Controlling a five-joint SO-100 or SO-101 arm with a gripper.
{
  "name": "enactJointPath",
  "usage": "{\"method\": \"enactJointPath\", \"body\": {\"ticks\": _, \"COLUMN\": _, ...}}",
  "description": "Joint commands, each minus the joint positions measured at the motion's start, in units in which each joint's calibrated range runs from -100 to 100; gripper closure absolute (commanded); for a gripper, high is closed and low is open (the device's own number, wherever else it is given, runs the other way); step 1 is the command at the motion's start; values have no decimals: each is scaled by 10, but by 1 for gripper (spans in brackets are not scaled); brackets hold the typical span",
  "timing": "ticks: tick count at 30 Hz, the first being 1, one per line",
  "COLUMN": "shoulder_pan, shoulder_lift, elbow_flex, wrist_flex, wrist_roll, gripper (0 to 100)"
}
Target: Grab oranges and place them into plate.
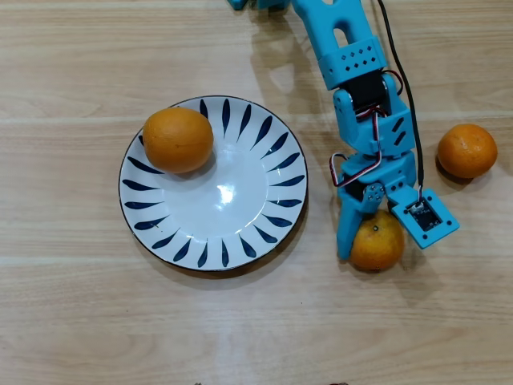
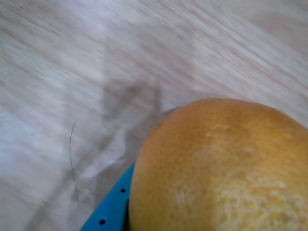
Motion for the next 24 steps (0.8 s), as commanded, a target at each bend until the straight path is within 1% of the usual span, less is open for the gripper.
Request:
{"method": "enactJointPath", "body": {"ticks": 1, "shoulder_pan": -2, "shoulder_lift": -103, "elbow_flex": -19, "wrist_flex": 95, "wrist_roll": 2, "gripper": 69}}
{"method": "enactJointPath", "body": {"ticks": 3, "shoulder_pan": 1, "shoulder_lift": -156, "elbow_flex": 1, "wrist_flex": 136, "wrist_roll": 3, "gripper": 69}}
{"method": "enactJointPath", "body": {"ticks": 5, "shoulder_pan": 14, "shoulder_lift": -216, "elbow_flex": 42, "wrist_flex": 154, "wrist_roll": 4, "gripper": 69}}
{"method": "enactJointPath", "body": {"ticks": 8, "shoulder_pan": 36, "shoulder_lift": -312, "elbow_flex": 138, "wrist_flex": 155, "wrist_roll": 22, "gripper": 69}}
{"method": "enactJointPath", "body": {"ticks": 9, "shoulder_pan": 55, "shoulder_lift": -374, "elbow_flex": 205, "wrist_flex": 154, "wrist_roll": 27, "gripper": 69}}
{"method": "enactJointPath", "body": {"ticks": 12, "shoulder_pan": 91, "shoulder_lift": -451, "elbow_flex": 296, "wrist_flex": 154, "wrist_roll": 30, "gripper": 69}}
{"method": "enactJointPath", "body": {"ticks": 14, "shoulder_pan": 118, "shoulder_lift": -491, "elbow_flex": 343, "wrist_flex": 153, "wrist_roll": 45, "gripper": 69}}
{"method": "enactJointPath", "body": {"ticks": 19, "shoulder_pan": 180, "shoulder_lift": -539, "elbow_flex": 427, "wrist_flex": 152, "wrist_roll": 66, "gripper": 69}}
{"method": "enactJointPath", "body": {"ticks": 23, "shoulder_pan": 196, "shoulder_lift": -542, "elbow_flex": 455, "wrist_flex": 152, "wrist_roll": 71, "gripper": 68}}
{"method": "enactJointPath", "body": {"ticks": 24, "shoulder_pan": 196, "shoulder_lift": -541, "elbow_flex": 459, "wrist_flex": 152, "wrist_roll": 71, "gripper": 67}}
